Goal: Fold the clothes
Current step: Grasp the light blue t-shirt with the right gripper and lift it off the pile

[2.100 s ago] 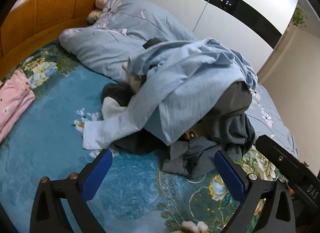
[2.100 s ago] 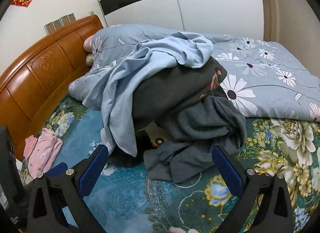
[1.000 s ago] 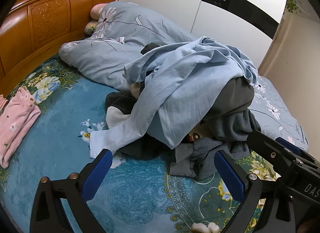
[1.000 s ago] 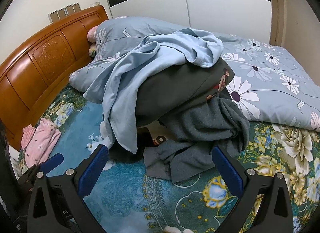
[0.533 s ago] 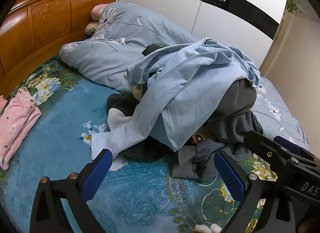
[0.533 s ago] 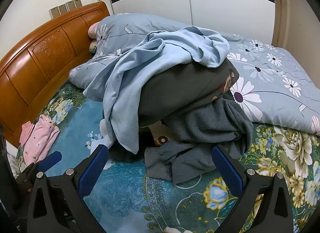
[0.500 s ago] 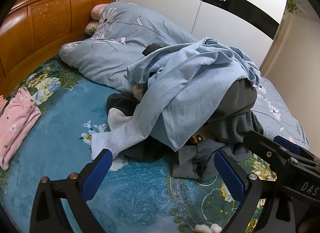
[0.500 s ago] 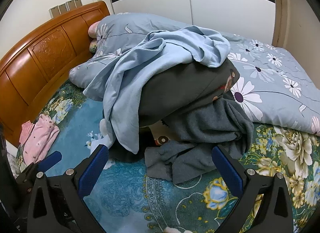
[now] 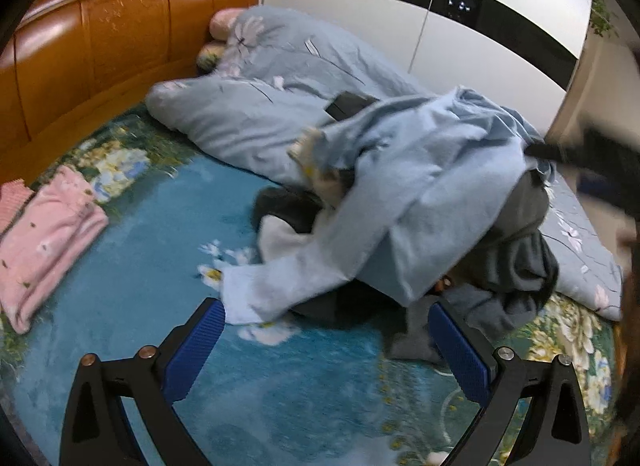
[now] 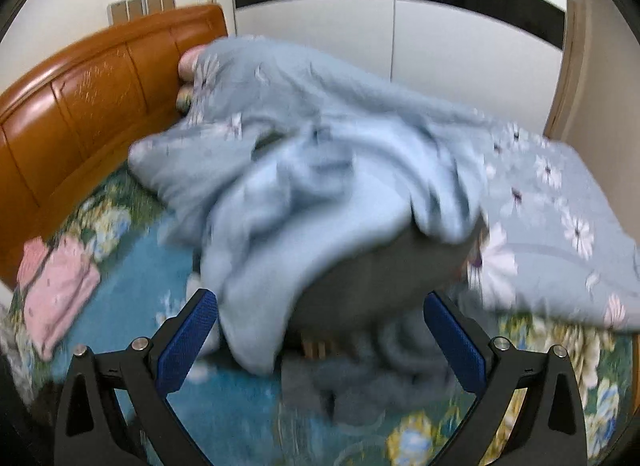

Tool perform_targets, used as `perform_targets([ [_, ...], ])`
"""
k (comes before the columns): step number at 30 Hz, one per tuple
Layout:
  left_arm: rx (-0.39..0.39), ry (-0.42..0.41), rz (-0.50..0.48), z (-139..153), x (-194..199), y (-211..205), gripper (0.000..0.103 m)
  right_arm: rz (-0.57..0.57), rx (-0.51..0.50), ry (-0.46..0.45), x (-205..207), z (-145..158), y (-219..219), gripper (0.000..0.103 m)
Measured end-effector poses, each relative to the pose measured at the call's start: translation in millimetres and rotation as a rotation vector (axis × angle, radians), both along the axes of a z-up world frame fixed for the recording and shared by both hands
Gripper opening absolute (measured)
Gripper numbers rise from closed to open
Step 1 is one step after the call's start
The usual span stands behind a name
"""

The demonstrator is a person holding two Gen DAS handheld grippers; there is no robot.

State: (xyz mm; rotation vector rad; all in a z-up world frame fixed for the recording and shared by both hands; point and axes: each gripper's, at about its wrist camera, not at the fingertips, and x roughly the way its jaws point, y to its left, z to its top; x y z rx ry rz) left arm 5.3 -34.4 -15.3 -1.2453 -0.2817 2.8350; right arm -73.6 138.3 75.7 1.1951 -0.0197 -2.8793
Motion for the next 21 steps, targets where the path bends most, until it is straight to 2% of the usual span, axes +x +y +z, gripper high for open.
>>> perform_targets([
  [4,0.018,0.016,0.026,5.1,6.4,-19.2,0.103,0.015,0.028,0.019,-52.1,12.6,-10.6,0.103],
  [6,0.023,0.012,0.034,5.9,9.9,-25.6,0.103,-0.041,-0.042,-0.045,-77.1,1.1,-1.2,0.103],
  [8,0.016,0.011,0.043,7.1,16.2,-32.1,0.103,-0.099,-0.109,-0.111,-101.6,-10.5,8.1,0.092],
  [10,0.008,0.009,0.051,8.3,22.9,-38.8,0.103,-0.197,-0.114,-0.185,-113.0,-23.7,16.0,0.056],
  [11,0.003,0.008,0.055,8.9,26.4,-42.3,0.103,-0.211,-0.110,-0.188,-113.4,-23.0,17.7,0.053],
  [12,0.003,0.006,0.061,9.3,29.1,-45.1,0.103,-0.209,-0.108,-0.177,-113.7,-19.2,18.5,0.043],
  [13,0.003,0.004,0.067,9.7,31.7,-47.8,0.103,-0.207,-0.093,-0.164,-112.6,-12.8,19.4,0.025],
  [14,0.009,0.006,0.072,10.8,34.8,-50.6,0.103,-0.203,-0.093,-0.154,-110.6,-6.3,21.9,0.016],
  [15,0.016,0.008,0.077,12.1,37.9,-53.3,0.103,-0.198,-0.124,-0.139,-108.2,4.1,26.7,0.014],
  [16,0.026,0.012,0.081,14.6,41.2,-55.8,0.103,-0.196,-0.161,-0.111,-101.9,15.9,31.9,0.002],
  [18,0.037,0.027,0.082,20.8,47.0,-58.1,0.103,-0.191,-0.220,-0.038,-85.8,43.3,42.7,0.002],
  [20,0.044,0.043,0.077,27.2,53.6,-58.7,0.103,-0.127,-0.265,0.016,-68.2,72.8,44.3,0.002],
  [21,0.049,0.049,0.075,29.6,56.9,-59.0,0.103,-0.096,-0.239,0.039,-59.3,85.6,41.6,0.002],
])
